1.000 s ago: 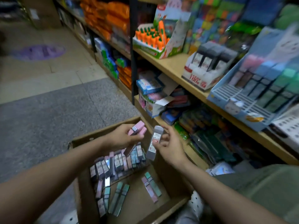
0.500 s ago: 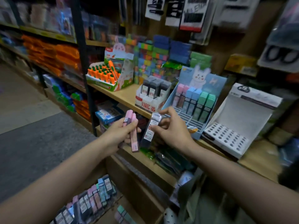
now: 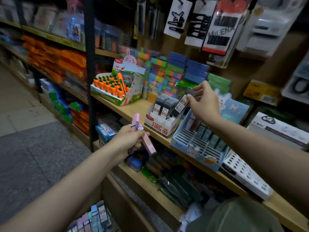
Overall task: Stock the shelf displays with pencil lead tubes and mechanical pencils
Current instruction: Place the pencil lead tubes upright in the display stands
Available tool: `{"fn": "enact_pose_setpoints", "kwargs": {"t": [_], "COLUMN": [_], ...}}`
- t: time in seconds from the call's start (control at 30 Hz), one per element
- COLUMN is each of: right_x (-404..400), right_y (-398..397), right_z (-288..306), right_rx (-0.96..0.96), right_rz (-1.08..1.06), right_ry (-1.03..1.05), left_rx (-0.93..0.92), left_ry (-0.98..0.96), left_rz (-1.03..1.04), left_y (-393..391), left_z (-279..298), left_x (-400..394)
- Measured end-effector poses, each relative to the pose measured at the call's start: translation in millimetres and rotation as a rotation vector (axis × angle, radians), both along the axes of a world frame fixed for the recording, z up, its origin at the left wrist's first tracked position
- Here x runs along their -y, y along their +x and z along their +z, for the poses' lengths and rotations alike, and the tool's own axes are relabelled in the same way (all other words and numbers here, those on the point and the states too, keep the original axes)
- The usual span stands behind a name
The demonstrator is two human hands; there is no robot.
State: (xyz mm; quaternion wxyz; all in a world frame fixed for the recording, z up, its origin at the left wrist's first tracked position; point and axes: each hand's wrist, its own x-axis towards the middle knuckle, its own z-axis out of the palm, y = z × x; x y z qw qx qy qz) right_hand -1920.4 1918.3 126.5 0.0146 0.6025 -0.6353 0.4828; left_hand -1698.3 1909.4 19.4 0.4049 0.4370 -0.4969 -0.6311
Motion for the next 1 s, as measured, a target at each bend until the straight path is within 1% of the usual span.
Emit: {"fn": "enact_pose_setpoints", "kwargs": {"t": [0.17, 0.3, 0.5, 0.6, 0.7, 0.8, 0.93, 1.0], "right_x": [23.7, 31.1, 36.2, 37.2, 39.5, 42.4, 35.9, 22.4], "right_y": [4.9, 0.9, -4.2, -5.2, -3.7, -2.2, 0.2, 7.2], "right_z": [-5.4, -10.4, -17.8, -22.4, -27.1, -30.6, -27.3, -24.9], "right_rx": [-0.126, -0.265, -0.268, -0.325, -0.376, -0.37, -0.35, -0.323], "right_rz": [-0.021, -0.066, -0.11, -0.158, -0.234, -0.263, -0.201, -0.125], "right_ry": [0.03, 0.1, 0.216, 0.235, 0.218, 0.193, 0.179, 0.084], "left_rx": [-0.003, -0.079, -0.105, -0.125, -0.179, -0.109, -0.035, -0.069], "left_ry": [-0.123, -0.128, -0.121, -0.095, -0.074, -0.119, -0.2, -0.223], "left_rz": [0.05, 0.035, 0.036, 0.061, 0.018, -0.042, -0.09, -0.118], "left_y": [2.8, -1.6, -6.2, -8.3, -9.9, -11.3, -15.7, -17.7], "left_z": [-1.5, 2.7, 1.1, -2.1, -6.3, -10.3, -14.0, -14.1], "left_x": [12.5, 12.7, 13.7, 13.7, 13.0, 9.2, 3.7, 1.9]}}
